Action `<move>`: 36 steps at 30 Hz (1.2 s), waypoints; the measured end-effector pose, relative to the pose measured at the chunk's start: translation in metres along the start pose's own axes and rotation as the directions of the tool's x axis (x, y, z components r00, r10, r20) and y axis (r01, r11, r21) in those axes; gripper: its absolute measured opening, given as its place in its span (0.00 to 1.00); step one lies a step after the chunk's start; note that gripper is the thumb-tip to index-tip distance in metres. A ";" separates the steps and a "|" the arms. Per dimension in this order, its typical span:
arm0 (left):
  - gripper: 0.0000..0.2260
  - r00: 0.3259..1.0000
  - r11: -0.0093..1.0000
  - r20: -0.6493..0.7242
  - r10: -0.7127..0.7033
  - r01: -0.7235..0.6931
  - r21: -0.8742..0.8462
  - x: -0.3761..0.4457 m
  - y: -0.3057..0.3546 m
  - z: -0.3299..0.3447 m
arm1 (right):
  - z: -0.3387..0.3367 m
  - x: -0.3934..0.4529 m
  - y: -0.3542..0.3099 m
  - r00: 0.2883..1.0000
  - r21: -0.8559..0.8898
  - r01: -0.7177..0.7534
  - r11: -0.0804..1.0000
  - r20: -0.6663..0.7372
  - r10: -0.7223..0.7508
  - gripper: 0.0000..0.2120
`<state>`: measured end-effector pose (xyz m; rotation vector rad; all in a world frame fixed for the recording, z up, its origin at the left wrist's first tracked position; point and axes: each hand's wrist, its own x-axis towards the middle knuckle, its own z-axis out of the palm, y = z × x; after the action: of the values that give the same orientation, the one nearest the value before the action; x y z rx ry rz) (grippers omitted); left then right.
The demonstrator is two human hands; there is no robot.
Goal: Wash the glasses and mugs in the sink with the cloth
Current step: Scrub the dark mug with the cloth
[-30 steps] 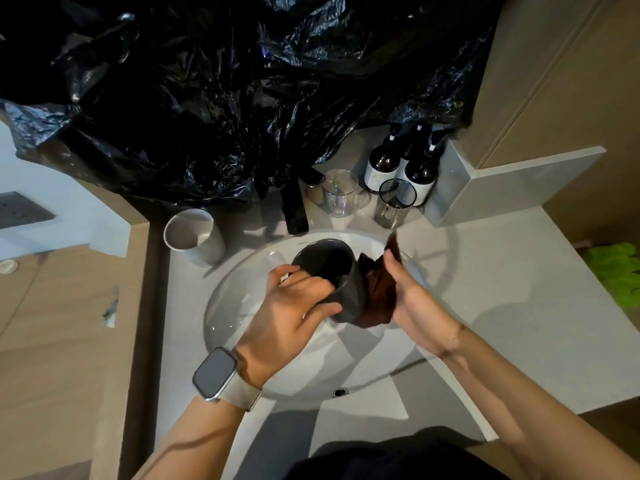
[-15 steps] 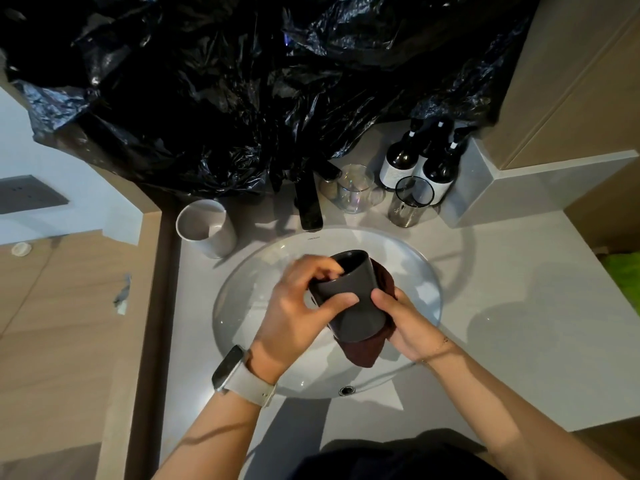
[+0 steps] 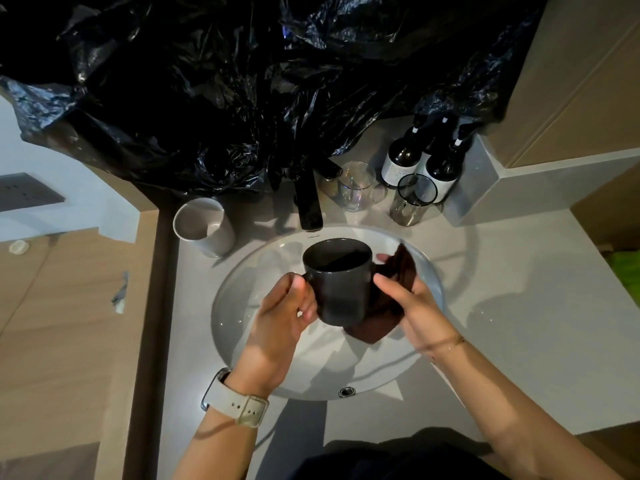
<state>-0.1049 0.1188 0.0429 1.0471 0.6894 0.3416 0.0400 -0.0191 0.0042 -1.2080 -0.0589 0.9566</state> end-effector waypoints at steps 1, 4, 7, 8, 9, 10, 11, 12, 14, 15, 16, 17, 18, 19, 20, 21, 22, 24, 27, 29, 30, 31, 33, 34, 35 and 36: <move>0.15 1.000 0.999 -0.002 0.000 0.000 0.038 0.001 -0.001 -0.003 | -0.002 0.002 -0.006 0.998 0.012 0.035 0.999 -0.052 -0.034 0.28; 0.16 0.999 0.970 0.035 0.032 -0.039 0.239 0.006 -0.003 -0.015 | -0.004 0.007 -0.031 0.995 0.161 0.082 0.984 0.039 -0.089 0.35; 0.15 0.995 0.915 0.103 0.007 -0.048 0.401 0.009 0.000 -0.018 | 0.009 0.004 -0.055 0.975 -0.106 0.109 0.988 0.206 -0.086 0.33; 0.14 0.993 0.914 0.121 -0.010 -0.040 0.403 0.009 0.002 -0.015 | 0.013 0.005 -0.055 0.960 -0.298 0.180 0.937 0.260 -0.102 0.22; 0.14 0.989 0.916 0.145 -0.023 -0.037 0.399 0.009 0.003 -0.013 | 0.017 0.006 -0.053 0.940 -0.504 0.289 0.814 0.309 -0.143 0.14; 0.14 0.984 0.916 0.175 -0.032 -0.041 0.399 0.009 0.005 -0.010 | 0.016 0.010 -0.048 0.910 -0.677 0.397 0.620 0.376 -0.173 0.14; 0.14 0.977 0.910 0.208 -0.038 -0.052 0.412 0.008 0.007 -0.008 | 0.012 0.014 -0.042 0.880 -0.773 0.470 0.426 0.443 -0.168 0.17; 0.15 0.969 0.900 0.245 -0.041 -0.071 0.430 0.008 0.008 -0.007 | 0.008 0.017 -0.038 0.853 -0.804 0.521 0.287 0.501 -0.145 0.22; 0.17 0.949 0.877 0.313 -0.038 -0.118 0.465 0.006 0.011 -0.003 | 0.003 0.026 -0.034 0.837 -0.814 0.547 0.195 0.531 -0.130 0.29; 0.17 0.942 0.865 0.332 -0.037 -0.136 0.483 0.006 0.012 -0.002 | 0.002 0.029 -0.034 0.859 -0.830 0.512 0.221 0.493 -0.136 0.27; 0.16 0.940 0.855 0.340 -0.039 -0.144 0.498 0.005 0.011 0.000 | 0.000 0.032 -0.034 0.882 -0.850 0.471 0.237 0.451 -0.136 0.24; 0.16 0.939 0.850 0.340 -0.046 -0.142 0.508 0.004 0.011 0.001 | 0.001 0.033 -0.034 0.898 -0.876 0.440 0.196 0.424 -0.120 0.21; 0.15 0.939 0.850 0.339 -0.056 -0.134 0.510 0.004 0.010 0.001 | 0.002 0.034 -0.032 0.906 -0.900 0.421 0.113 0.411 -0.104 0.20; 0.15 0.939 0.851 0.338 -0.062 -0.127 0.509 0.004 0.009 0.001 | 0.003 0.034 -0.030 0.912 -0.915 0.403 0.034 0.399 -0.094 0.20; 0.15 0.942 0.854 0.332 -0.055 -0.127 0.504 0.004 0.008 0.001 | 0.005 0.034 -0.029 0.918 -0.924 0.382 -0.003 0.380 -0.112 0.20; 0.16 0.947 0.857 0.319 -0.034 -0.137 0.496 0.005 0.007 0.001 | 0.006 0.035 -0.027 0.927 -0.937 0.350 0.010 0.344 -0.151 0.19; 0.15 0.955 0.859 0.297 0.004 -0.155 0.489 0.005 0.006 0.000 | 0.008 0.034 -0.026 0.938 -0.948 0.311 0.068 0.294 -0.185 0.19; 0.13 0.967 0.853 0.239 0.085 -0.195 0.485 0.006 0.001 0.000 | 0.007 0.034 -0.022 0.978 -0.962 0.163 0.217 0.128 -0.164 0.19; 0.12 0.973 0.834 0.160 0.168 -0.227 0.503 0.006 -0.010 0.000 | 0.003 0.030 -0.013 0.997 -0.898 -0.070 0.435 -0.052 0.053 0.19; 0.13 0.961 0.800 0.161 0.226 -0.277 0.532 0.004 -0.018 0.000 | -0.001 0.025 -0.007 0.975 -0.799 -0.197 0.568 -0.097 0.202 0.15; 0.13 0.955 0.784 0.180 0.236 -0.297 0.545 0.004 -0.020 0.000 | -0.003 0.022 -0.003 0.964 -0.771 -0.234 0.592 -0.104 0.246 0.13; 0.12 0.954 0.779 0.204 0.219 -0.297 0.552 0.005 -0.022 0.000 | -0.004 0.019 0.000 0.961 -0.767 -0.240 0.595 -0.104 0.255 0.12; 0.12 0.957 0.796 0.262 0.122 -0.252 0.551 0.006 -0.022 0.000 | -0.006 0.018 0.003 0.983 -0.834 -0.156 0.529 -0.081 0.162 0.14; 0.12 0.955 0.808 0.289 0.065 -0.221 0.546 0.007 -0.019 -0.001 | -0.005 0.018 0.002 0.995 -0.891 -0.082 0.447 -0.050 0.084 0.14; 0.12 0.951 0.816 0.310 0.015 -0.191 0.545 0.007 -0.015 -0.002 | -0.005 0.019 0.001 1.000 -0.935 -0.009 0.356 -0.005 0.013 0.14; 0.13 0.946 0.821 0.323 -0.022 -0.167 0.546 0.008 -0.011 -0.004 | -0.004 0.020 -0.001 0.998 -0.958 0.059 0.282 0.048 -0.046 0.14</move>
<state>-0.1016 0.1206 0.0289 1.6645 0.4620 0.0164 0.0550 -0.0093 -0.0052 -2.3354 -0.8173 0.8382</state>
